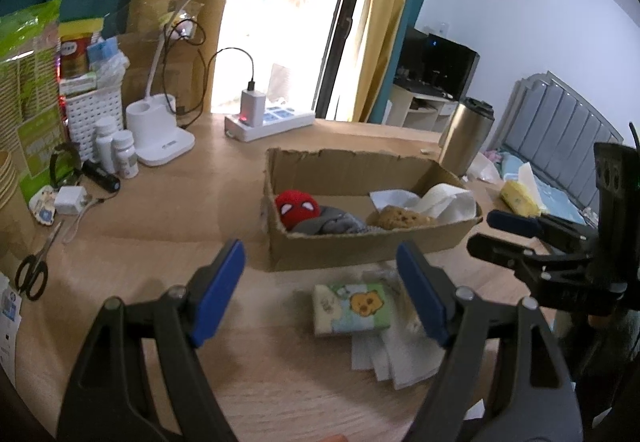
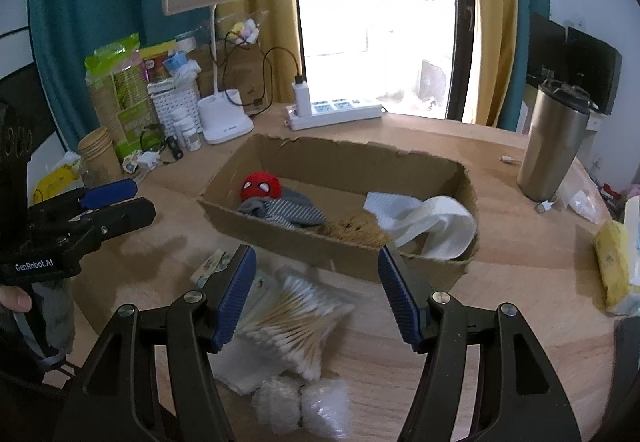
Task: Organize soft objects
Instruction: 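Grasp the bag of cotton swabs with the right tool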
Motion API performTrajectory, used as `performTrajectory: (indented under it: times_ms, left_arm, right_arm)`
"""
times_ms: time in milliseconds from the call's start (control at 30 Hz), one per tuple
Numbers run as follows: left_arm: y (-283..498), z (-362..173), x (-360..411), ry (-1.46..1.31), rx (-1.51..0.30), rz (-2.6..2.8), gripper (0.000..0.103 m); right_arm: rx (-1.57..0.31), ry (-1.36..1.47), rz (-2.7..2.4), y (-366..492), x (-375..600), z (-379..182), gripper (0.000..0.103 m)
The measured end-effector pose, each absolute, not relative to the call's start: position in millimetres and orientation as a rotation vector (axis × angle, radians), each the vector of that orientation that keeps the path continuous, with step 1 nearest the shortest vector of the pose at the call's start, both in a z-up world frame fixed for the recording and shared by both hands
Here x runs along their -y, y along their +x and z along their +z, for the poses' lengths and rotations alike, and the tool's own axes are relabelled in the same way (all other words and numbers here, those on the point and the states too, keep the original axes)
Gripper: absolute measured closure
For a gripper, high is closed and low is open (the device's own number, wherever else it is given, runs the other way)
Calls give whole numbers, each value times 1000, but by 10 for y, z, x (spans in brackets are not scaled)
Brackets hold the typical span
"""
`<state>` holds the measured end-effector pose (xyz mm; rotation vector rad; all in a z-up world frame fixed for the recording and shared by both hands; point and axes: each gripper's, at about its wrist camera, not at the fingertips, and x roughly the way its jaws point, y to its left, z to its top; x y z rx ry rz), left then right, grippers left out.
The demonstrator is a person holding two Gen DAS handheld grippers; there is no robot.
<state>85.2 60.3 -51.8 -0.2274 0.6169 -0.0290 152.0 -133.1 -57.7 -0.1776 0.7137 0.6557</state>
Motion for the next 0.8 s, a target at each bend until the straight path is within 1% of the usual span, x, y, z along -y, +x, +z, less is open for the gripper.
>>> performTrajectory:
  times_ms: [433, 800]
  left_arm:
    - [712, -745, -780, -258, -660, 6, 23]
    - [756, -966, -771, -262, -714, 7, 23]
  right_arm:
    - [-785, -188, 663, 1556, 1186, -822, 36]
    - [-864, -177, 667, 1581, 1140, -1081, 36]
